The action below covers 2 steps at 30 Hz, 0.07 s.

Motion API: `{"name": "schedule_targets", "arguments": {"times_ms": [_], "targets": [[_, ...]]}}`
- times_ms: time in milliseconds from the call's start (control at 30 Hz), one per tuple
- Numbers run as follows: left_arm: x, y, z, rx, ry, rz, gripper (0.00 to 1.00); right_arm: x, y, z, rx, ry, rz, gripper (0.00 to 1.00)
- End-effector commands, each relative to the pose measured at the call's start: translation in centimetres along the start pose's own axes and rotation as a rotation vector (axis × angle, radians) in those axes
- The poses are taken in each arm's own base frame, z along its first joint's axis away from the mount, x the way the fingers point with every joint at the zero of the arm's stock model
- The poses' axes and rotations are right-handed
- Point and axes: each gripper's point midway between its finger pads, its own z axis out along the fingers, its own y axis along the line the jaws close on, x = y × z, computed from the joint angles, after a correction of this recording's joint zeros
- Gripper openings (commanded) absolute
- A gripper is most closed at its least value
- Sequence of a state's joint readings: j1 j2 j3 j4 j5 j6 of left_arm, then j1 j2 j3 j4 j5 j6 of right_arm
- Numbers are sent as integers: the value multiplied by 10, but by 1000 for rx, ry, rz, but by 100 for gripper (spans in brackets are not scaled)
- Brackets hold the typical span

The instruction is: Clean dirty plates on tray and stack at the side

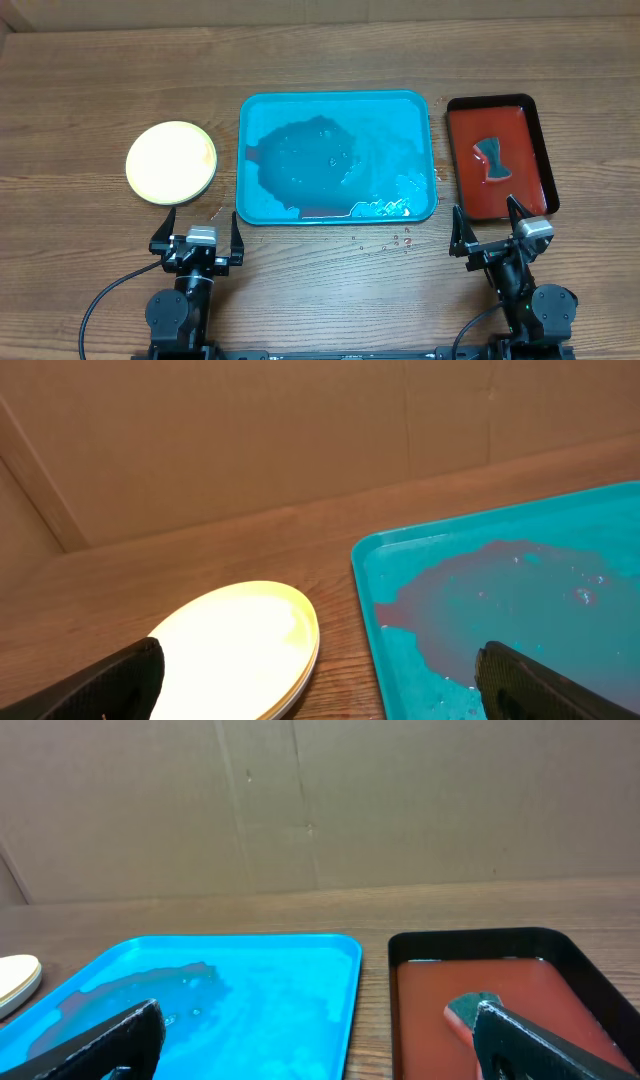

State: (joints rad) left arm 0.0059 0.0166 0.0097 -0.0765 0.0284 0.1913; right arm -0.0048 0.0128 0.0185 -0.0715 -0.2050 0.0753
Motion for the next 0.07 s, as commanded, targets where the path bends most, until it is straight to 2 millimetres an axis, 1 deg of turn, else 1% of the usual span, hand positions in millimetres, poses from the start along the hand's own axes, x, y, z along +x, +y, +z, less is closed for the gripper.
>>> {"name": "schedule_targets", "arguments": {"times_ms": [0, 33], "targets": [[0, 0, 0, -2, -6, 11, 100, 2, 1, 0, -5, -5, 3, 100], [0, 0, 0, -2, -6, 11, 100, 2, 1, 0, -5, -5, 3, 100]]}}
